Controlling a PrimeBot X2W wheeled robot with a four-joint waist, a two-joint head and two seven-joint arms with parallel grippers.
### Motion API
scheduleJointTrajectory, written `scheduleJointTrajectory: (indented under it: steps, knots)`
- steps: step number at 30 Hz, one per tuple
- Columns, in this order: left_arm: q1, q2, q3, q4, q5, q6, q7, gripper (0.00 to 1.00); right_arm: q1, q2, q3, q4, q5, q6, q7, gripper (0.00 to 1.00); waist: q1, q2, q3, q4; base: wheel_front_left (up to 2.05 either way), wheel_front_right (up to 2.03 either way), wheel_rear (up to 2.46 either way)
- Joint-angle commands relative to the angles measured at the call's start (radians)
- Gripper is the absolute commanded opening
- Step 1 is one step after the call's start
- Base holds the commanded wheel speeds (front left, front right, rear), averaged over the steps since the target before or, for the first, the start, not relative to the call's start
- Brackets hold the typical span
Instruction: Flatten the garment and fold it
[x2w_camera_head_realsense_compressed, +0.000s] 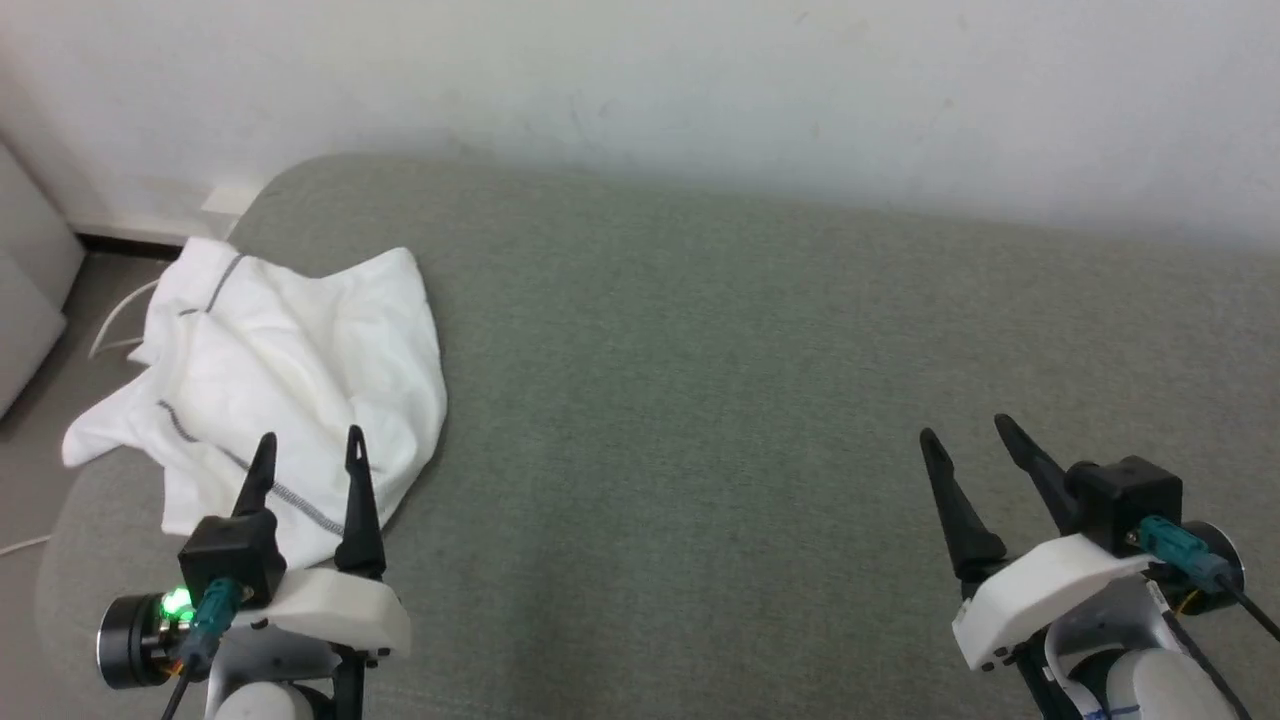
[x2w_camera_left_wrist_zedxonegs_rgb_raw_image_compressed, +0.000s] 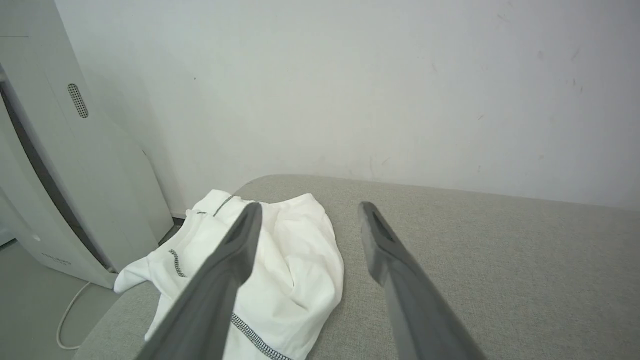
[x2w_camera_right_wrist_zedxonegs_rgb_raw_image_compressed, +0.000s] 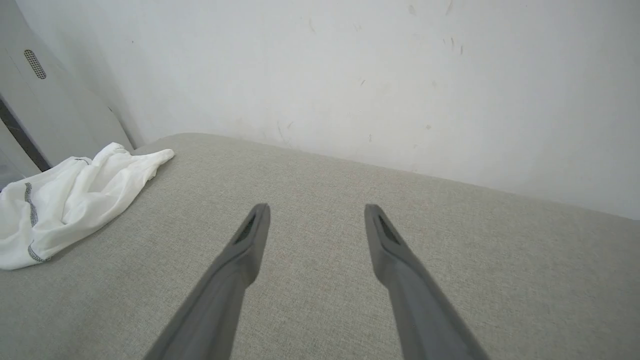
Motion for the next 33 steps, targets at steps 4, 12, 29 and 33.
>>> scheduleJointTrajectory:
  steps: [4,12,29,33]
  knots:
    - [-0.023,0.003,0.019,-0.001,-0.004,0.010,-0.017,1.00,-0.022,-0.008,0.008,-0.007,0.032,0.000,0.008,1.00,0.0000,0.0000,-0.002,0.063,0.00,0.00,0.00]
    - [-0.035,-0.001,0.040,0.005,-0.004,0.016,-0.034,1.00,-0.033,-0.009,0.017,-0.010,0.070,-0.001,0.020,1.00,0.0000,0.0000,-0.004,0.131,0.00,0.00,0.00]
    - [-0.081,0.024,0.102,0.019,0.000,0.021,-0.070,1.00,-0.067,-0.020,0.050,0.004,0.130,-0.001,0.037,1.00,0.0000,0.0000,0.002,0.196,0.00,0.00,0.00]
    - [-0.113,0.042,0.114,0.033,-0.004,0.011,-0.078,1.00,-0.079,-0.022,0.059,0.000,0.132,-0.001,0.048,1.00,0.0000,0.0000,0.022,0.196,0.00,0.00,0.00]
